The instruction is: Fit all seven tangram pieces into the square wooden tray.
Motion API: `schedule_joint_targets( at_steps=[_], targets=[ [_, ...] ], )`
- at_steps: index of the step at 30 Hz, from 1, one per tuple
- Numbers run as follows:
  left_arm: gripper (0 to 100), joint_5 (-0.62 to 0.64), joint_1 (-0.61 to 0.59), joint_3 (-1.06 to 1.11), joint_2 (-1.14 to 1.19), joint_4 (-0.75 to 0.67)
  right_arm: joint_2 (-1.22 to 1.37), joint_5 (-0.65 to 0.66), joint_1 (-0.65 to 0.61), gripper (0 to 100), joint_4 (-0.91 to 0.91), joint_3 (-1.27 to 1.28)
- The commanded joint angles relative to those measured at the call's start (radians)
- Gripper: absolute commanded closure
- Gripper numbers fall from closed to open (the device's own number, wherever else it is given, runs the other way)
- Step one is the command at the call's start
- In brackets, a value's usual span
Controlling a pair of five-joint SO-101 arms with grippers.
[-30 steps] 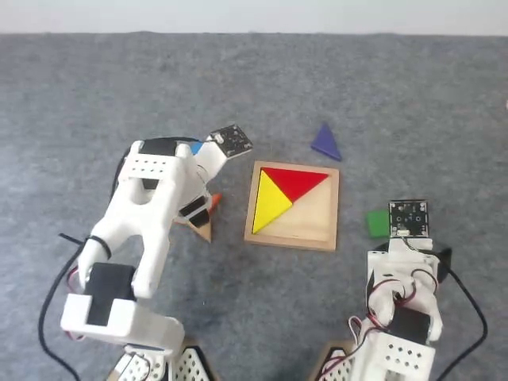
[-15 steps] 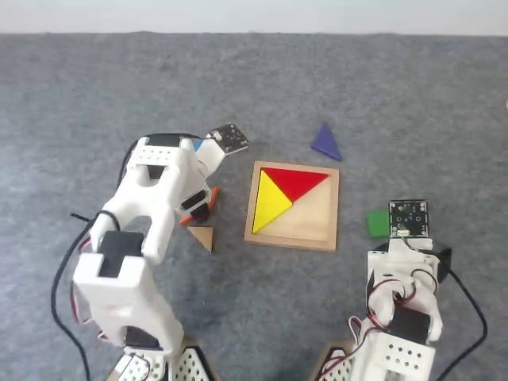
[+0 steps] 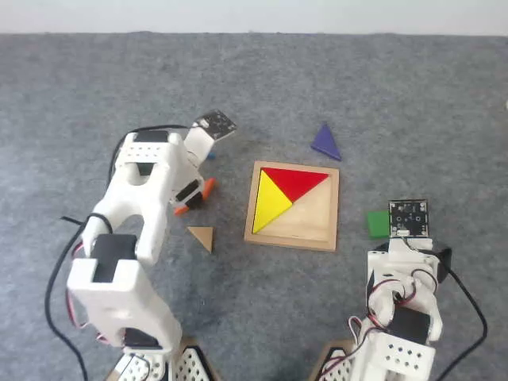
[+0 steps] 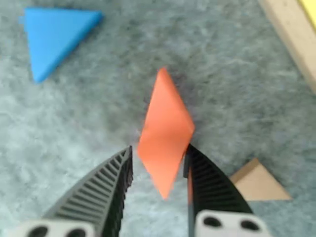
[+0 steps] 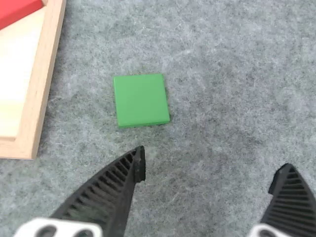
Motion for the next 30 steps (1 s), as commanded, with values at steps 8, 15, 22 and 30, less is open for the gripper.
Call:
schedule_joint_targets(
  at_steps=[8,15,22,30],
  targets=[
    [91,0.051,-0.063,-0.176,-0.052,0.066,-0.004,0.011,0.01,60.8,0.001,0.018],
    [89,0.021,0.005,-0.073,-0.064,0.092,-0.004,0.011,0.01,60.8,-0.002,0.018],
    [87,0.026,0.034,-0.021,-0.055,0.046,-0.004,0.011,0.01,60.8,-0.001,0.018],
    [87,0.025,0.037,0.093,-0.051,-0.057,-0.004,0.011,0.01,60.8,-0.001,0.018]
  ],
)
